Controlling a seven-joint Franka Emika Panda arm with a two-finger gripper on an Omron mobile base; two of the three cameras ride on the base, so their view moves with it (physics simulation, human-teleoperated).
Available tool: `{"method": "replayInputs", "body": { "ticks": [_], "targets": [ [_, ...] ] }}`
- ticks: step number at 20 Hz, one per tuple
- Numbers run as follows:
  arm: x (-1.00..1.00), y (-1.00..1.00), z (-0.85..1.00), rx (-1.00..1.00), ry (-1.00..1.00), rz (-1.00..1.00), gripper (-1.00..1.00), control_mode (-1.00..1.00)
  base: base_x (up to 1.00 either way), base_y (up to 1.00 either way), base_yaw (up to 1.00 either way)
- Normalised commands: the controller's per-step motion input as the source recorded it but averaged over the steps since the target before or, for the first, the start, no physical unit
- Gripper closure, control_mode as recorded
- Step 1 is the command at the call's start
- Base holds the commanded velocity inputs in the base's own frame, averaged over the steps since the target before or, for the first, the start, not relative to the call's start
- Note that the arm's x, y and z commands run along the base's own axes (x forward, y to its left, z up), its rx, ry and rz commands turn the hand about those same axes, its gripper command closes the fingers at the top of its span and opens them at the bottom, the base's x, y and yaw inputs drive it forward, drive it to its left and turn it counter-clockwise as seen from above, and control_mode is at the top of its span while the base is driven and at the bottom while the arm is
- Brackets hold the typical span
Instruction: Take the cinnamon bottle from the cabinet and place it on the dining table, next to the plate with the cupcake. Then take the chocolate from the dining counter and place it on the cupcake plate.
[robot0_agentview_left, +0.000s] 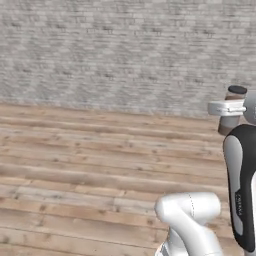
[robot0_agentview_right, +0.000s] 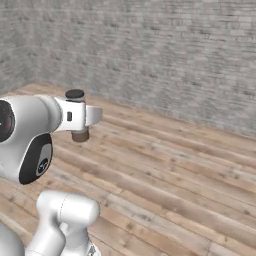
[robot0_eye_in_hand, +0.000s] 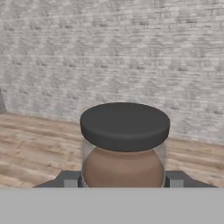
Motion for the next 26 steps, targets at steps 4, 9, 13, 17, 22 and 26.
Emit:
{"method": "replayInputs", "body": {
  "ticks": [4, 9, 13, 17, 22, 26],
  "targets": [
    [0.0, 0.0, 0.0, 0.0, 0.0, 0.0, 1.0, 1.0, 1.0, 0.0, 0.31],
    [0.0, 0.0, 0.0, 0.0, 0.0, 0.0, 1.0, 1.0, 1.0, -0.1, 0.61],
    [0.0, 0.0, 0.0, 0.0, 0.0, 0.0, 1.0, 1.0, 1.0, -0.13, 0.69],
    [0.0, 0.0, 0.0, 0.0, 0.0, 0.0, 1.0, 1.0, 1.0, -0.14, 0.7],
    [0.0, 0.0, 0.0, 0.0, 0.0, 0.0, 1.0, 1.0, 1.0, -0.16, 0.67],
    [0.0, 0.0, 0.0, 0.0, 0.0, 0.0, 1.0, 1.0, 1.0, -0.16, 0.62]
  ]
}}
